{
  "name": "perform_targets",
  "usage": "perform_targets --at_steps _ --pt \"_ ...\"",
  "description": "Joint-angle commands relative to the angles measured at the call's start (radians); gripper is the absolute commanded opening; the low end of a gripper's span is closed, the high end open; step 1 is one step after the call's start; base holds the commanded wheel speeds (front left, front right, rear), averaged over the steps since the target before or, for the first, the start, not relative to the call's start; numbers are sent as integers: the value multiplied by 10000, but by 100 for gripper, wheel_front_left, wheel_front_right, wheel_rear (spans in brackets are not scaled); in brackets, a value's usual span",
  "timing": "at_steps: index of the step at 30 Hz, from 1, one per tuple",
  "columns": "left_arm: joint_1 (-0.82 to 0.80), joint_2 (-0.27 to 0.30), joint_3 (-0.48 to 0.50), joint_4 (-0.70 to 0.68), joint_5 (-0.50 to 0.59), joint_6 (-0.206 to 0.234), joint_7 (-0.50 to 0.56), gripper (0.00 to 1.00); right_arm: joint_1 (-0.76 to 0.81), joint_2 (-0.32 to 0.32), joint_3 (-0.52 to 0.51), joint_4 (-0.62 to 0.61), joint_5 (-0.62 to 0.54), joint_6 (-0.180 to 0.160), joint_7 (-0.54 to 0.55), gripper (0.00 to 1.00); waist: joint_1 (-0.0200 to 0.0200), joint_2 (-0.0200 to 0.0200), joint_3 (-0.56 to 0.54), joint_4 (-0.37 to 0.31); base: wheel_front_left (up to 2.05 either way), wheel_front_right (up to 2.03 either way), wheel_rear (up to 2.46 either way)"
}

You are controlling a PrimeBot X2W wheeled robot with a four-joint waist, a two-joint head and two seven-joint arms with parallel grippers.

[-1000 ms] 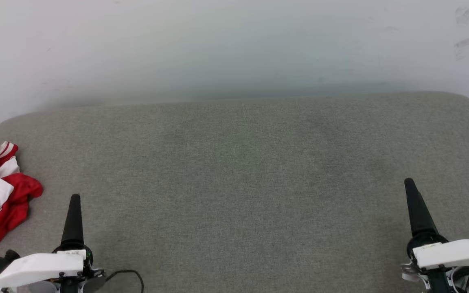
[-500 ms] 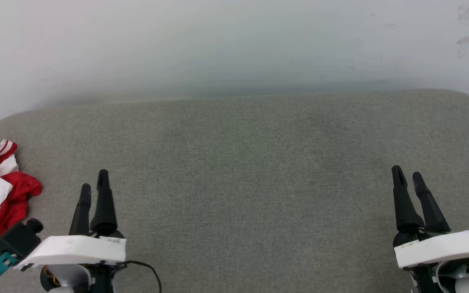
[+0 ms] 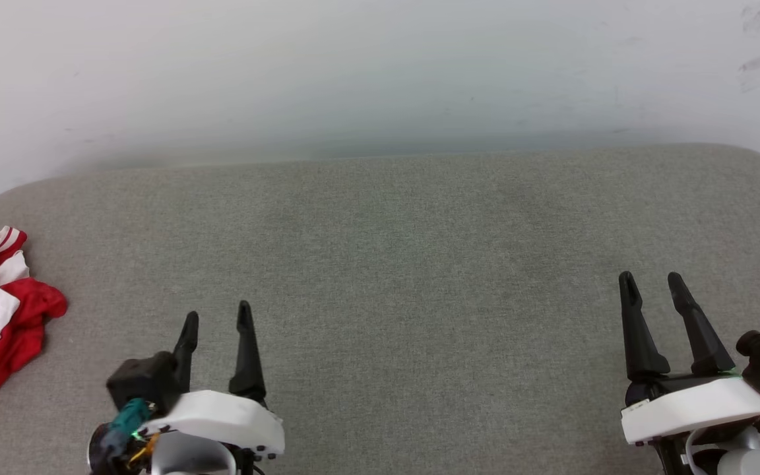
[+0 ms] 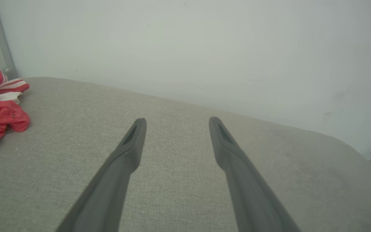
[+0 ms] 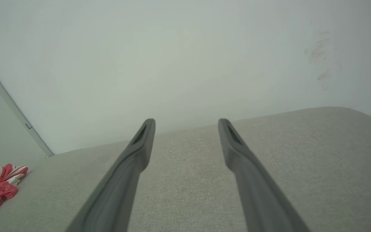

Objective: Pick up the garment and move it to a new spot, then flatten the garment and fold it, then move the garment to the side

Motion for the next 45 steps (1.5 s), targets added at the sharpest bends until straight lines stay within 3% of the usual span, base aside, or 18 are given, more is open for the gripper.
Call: perform_targets --at_steps 1,7,12,17,22,28,32,38,45 --pt "-258 151 -196 -93 211 176 -95 100 12 -21 11 -109 -259 2 -92 100 0 0 0 -3 0 0 0" --pt "-461 630 -1319 221 444 1099 -253 100 75 -21 25 6 -1199 1 -250 100 0 0 -8 -9 0 0 0" --pt "-377 532 -1296 390 119 1214 -387 100 92 -20 52 67 -1853 1 -377 100 0 0 -12 0 0 0 0" --pt "-147 309 -823 381 164 412 -495 100 96 -19 66 35 -2426 2 -505 100 0 0 -4 10 0 0 0" --pt "-73 265 -781 313 1126 -172 -621 100 129 -18 91 -1 -2879 2 -618 100 0 0 -3 6 0 0 0" --pt "44 306 -1108 215 2097 12 -747 100 190 -17 151 -46 -3140 2 -751 100 0 0 -7 -14 0 0 0" --pt "168 93 -908 98 1960 -89 -829 100 244 -16 64 -13 -2640 1 -837 100 0 0 -2 -15 0 0 0" --pt "496 -431 -6 83 1841 -1149 -964 100 303 -16 75 257 -2158 2 -960 100 0 0 -9 -3 0 0 0" --pt "731 -991 797 531 2512 -2335 -1099 100 329 -13 47 609 -2057 2 -1098 100 0 0 -9 -9 0 0 0"
